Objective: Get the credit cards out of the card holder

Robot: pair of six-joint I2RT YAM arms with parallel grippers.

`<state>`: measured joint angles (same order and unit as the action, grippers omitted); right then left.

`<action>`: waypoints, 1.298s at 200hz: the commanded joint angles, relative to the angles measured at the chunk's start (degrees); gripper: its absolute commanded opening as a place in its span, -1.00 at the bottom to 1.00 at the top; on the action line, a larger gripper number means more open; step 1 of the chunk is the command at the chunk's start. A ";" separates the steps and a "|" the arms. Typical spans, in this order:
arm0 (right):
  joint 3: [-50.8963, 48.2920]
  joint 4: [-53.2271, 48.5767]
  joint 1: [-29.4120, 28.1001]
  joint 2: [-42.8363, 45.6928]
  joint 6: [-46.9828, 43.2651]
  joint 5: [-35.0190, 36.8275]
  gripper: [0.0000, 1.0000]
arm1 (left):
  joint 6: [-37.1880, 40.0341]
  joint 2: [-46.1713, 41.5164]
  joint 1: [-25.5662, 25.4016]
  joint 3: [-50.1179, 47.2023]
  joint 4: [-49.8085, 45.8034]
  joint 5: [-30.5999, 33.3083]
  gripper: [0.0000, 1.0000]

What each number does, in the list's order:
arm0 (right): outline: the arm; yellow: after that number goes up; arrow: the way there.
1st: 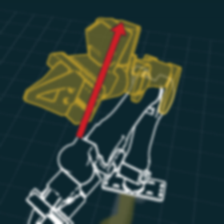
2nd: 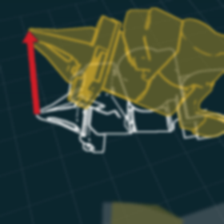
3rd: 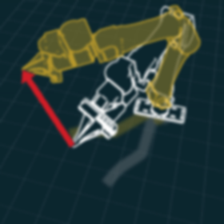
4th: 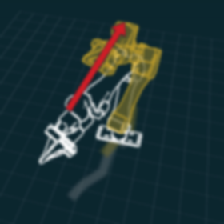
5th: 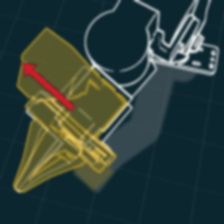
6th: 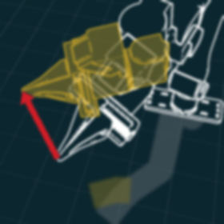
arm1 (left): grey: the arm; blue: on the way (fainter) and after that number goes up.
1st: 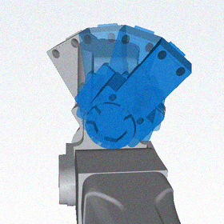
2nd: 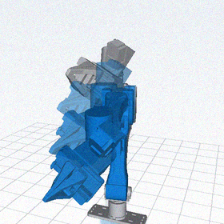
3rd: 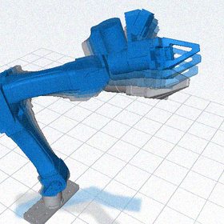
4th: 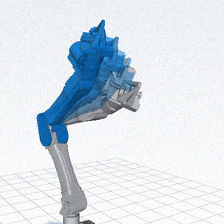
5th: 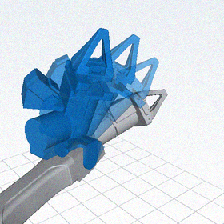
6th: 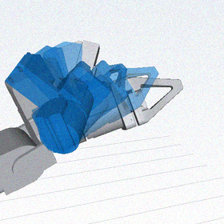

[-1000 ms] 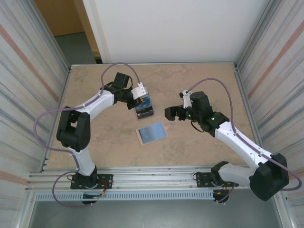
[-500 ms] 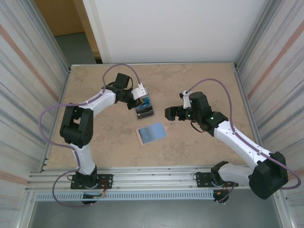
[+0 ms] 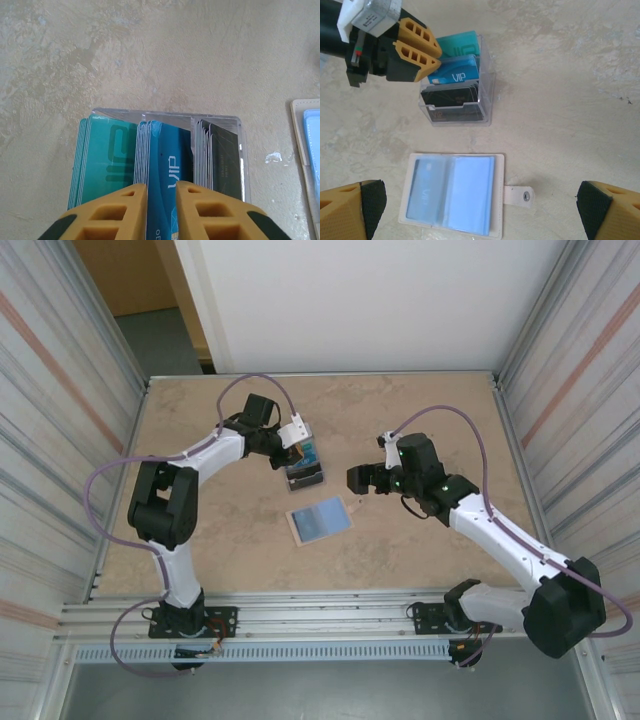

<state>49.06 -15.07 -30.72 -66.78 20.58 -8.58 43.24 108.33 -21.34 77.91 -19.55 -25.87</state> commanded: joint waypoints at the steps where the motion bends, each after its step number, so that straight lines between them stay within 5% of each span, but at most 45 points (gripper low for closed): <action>1: 1.94 -0.82 -0.52 -0.74 0.95 0.88 1.00 | -1.00 -2.75 -0.25 -0.13 0.15 -0.34 -0.55; 57: 2.94 -4.13 -3.64 -4.16 1.22 6.98 0.85 | -7.29 -13.07 -2.23 -8.40 6.78 5.28 -0.53; 79: 3.60 -5.22 -5.81 -6.40 1.22 9.07 0.57 | -13.50 -19.01 -3.35 -14.31 13.00 11.30 -0.50; 91: 4.27 -5.95 -6.94 -7.85 0.97 9.45 0.36 | -18.35 -22.41 -3.69 -18.25 17.59 14.75 -0.08; 115: 5.67 -6.97 -9.39 -10.99 0.84 10.70 0.20 | -28.38 -29.01 -3.86 -24.49 21.14 21.47 -0.04; 170: 9.12 -7.67 -15.28 -18.68 2.50 11.64 0.01 | -46.12 -41.16 -3.47 -36.37 17.41 39.53 0.96; 259: 21.25 -12.17 -24.15 -36.08 2.19 13.31 -0.35 | -67.62 -57.19 1.08 -47.50 5.21 51.26 0.97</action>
<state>66.54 -23.88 -53.19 -99.00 22.92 3.25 -16.62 54.15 -21.04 32.75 -10.04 18.79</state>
